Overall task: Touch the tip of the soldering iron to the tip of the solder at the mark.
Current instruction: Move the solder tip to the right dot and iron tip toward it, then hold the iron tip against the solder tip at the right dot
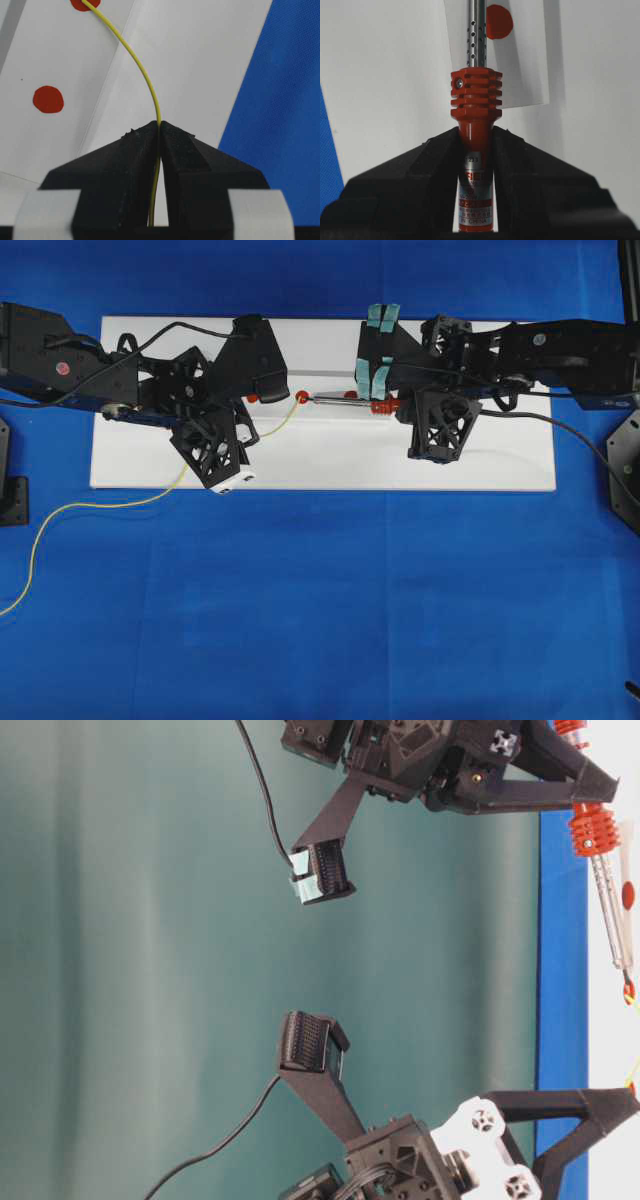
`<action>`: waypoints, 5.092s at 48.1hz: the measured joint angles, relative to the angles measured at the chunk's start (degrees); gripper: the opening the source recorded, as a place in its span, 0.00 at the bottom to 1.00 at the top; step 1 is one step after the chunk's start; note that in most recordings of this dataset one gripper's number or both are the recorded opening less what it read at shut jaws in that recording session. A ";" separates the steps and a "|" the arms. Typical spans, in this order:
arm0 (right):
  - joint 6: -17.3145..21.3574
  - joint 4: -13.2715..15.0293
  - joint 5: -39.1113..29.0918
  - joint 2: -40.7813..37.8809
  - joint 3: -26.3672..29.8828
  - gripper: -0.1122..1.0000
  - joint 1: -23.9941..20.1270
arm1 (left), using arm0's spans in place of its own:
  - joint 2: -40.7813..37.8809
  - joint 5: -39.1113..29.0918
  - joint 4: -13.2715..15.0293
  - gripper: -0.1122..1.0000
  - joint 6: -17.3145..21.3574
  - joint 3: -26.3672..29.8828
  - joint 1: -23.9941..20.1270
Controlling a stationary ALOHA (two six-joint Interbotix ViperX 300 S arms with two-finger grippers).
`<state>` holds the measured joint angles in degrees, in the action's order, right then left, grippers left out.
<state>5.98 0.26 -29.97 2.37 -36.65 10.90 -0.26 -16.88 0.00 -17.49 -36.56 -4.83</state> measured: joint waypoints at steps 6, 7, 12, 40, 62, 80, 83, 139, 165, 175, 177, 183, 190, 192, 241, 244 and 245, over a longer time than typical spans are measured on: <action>0.00 -0.09 0.00 -0.09 0.00 0.16 0.00 | 0.09 0.00 0.09 0.13 0.09 0.00 0.00; 0.00 -0.09 0.00 -0.09 0.00 0.16 0.00 | 0.00 0.09 0.09 0.13 0.09 0.00 0.00; 0.00 0.00 0.00 -0.09 0.00 0.16 0.00 | 0.18 0.09 0.00 0.13 0.35 0.00 0.00; 0.00 0.00 0.09 0.00 0.00 0.16 0.00 | 16.26 -1.85 0.09 0.13 0.00 -7.29 0.18; 0.00 0.00 -1.93 5.45 -2.11 0.16 0.09 | 17.40 -0.70 0.09 0.13 0.00 -8.09 0.18; 1.76 0.09 -4.04 18.11 -11.43 0.16 1.05 | 17.31 -0.62 0.09 0.13 -0.09 -8.09 0.26; 1.85 0.09 -4.04 18.81 -11.95 0.16 1.05 | 17.31 -0.70 0.00 0.13 -0.09 -8.09 0.18; 1.93 0.70 -2.81 16.87 -12.22 0.16 1.14 | -6.50 5.54 0.09 0.13 1.05 7.38 1.14; 2.11 0.70 -1.67 12.39 -10.99 0.16 1.05 | -6.59 5.62 0.00 0.13 1.05 7.47 0.97; 2.11 0.70 -1.49 11.16 -10.63 0.16 1.14 | -6.59 5.54 0.00 0.13 1.14 7.82 0.44; 2.11 0.70 -1.41 11.07 -10.63 0.16 1.14 | -6.59 5.54 0.09 0.13 1.32 7.82 0.44; 2.11 0.79 -1.23 10.72 -10.55 0.16 1.14 | -6.59 5.45 0.09 0.13 1.58 7.82 0.44; 2.02 0.70 -1.23 10.46 -10.55 0.16 1.05 | -6.59 5.36 0.09 0.13 1.67 7.82 0.44; 2.11 0.70 -1.14 10.46 -10.55 0.16 1.14 | -6.59 5.36 0.00 0.13 1.67 7.82 0.44; 2.11 0.70 -1.14 9.58 -10.02 0.16 1.14 | -6.59 5.19 0.00 0.13 1.67 7.82 0.44; 2.11 0.70 -1.23 9.58 -10.02 0.16 1.05 | -6.59 5.19 0.09 0.13 1.76 7.82 0.44; 2.11 0.70 -1.14 9.58 -10.02 0.16 1.05 | -6.59 5.19 0.00 0.13 1.76 7.82 0.44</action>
<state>8.09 0.97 -31.11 11.95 -46.67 11.95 -6.86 -11.69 0.00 -15.73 -28.74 -4.39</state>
